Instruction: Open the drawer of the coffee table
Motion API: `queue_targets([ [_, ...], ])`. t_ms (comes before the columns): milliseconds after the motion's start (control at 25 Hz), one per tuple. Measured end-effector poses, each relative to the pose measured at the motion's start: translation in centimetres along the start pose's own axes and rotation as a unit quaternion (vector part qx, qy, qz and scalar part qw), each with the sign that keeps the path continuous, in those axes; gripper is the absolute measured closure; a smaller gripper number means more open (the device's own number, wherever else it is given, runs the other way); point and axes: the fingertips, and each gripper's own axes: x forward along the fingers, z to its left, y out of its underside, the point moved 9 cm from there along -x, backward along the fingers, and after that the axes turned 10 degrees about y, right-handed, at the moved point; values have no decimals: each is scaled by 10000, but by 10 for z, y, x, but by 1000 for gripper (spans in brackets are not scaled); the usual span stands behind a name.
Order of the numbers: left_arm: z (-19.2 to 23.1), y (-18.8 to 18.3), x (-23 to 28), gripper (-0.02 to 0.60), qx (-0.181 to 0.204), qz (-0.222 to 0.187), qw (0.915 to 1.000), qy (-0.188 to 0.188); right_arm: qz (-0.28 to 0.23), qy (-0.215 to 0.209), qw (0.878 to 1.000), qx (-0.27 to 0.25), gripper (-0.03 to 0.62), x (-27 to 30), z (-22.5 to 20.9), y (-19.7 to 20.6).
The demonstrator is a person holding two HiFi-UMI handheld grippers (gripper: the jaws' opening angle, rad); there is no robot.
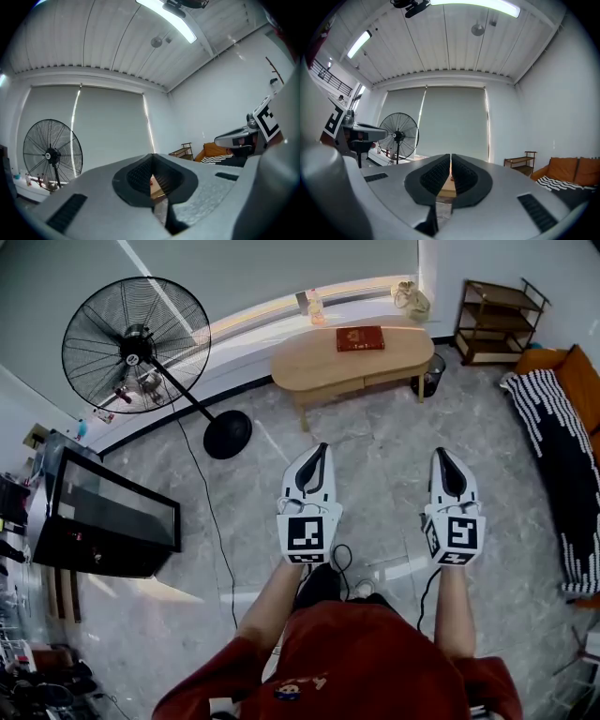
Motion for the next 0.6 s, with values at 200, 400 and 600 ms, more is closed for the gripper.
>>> queue_targets([
  [200, -1, 3, 14, 574, -12, -36, 10000, -3, -1, -25, 10000, 3, 571, 12, -7, 4],
  [400, 7, 8, 33, 575, -56, -67, 9999, 94, 8, 17, 10000, -28, 510, 32, -6, 5],
  [600, 30, 22, 58, 574, -108, -80, 9998, 171, 15, 132, 9999, -62, 402, 65, 1, 11],
])
